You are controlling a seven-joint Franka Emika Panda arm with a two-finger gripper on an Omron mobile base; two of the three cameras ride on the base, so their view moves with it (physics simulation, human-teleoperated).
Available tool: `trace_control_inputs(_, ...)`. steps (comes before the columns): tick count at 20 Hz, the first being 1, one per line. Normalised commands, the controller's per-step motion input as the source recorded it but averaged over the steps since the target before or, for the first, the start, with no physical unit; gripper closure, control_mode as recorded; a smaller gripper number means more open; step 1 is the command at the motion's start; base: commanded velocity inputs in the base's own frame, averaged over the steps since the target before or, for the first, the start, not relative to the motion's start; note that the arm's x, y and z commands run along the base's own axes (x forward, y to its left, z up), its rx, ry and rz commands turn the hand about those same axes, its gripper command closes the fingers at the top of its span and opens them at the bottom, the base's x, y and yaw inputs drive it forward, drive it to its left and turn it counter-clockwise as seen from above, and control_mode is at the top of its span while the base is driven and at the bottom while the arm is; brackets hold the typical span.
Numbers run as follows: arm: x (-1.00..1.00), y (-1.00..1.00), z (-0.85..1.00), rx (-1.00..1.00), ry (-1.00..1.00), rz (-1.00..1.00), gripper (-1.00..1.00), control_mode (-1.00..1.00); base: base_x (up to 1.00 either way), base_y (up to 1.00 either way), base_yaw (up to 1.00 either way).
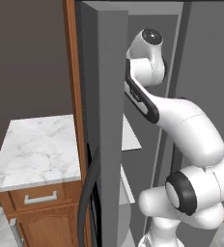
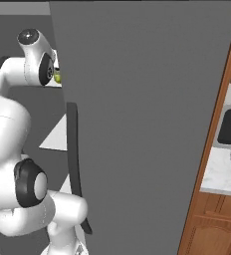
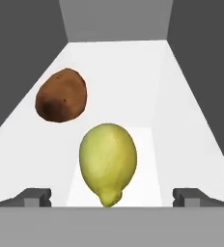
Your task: Take the lemon and potato out of the freezer and place them in the tupperware container on the counter. Then put the tupperware containing the vegetables back in the freezer.
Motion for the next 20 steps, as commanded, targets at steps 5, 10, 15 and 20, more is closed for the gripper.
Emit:
trace_control_inputs(5, 0.41, 0.01, -0.17, 0.0, 0.05, 0.0, -1.0, -1.0, 0.0, 0.0, 0.0)
trace_control_inputs(10, 0.25, 0.0, -0.19, 0.0, 0.0, 0.0, -1.0, -1.0, 0.0, 0.0, 0.0)
trace_control_inputs(15, 0.02, 0.0, -0.25, 0.0, 0.0, 0.0, -1.0, -1.0, 0.0, 0.0, 0.0)
trace_control_inputs(20, 0.0, 0.0, -0.24, 0.0, 0.0, 0.0, -1.0, -1.0, 0.0, 0.0, 0.0)
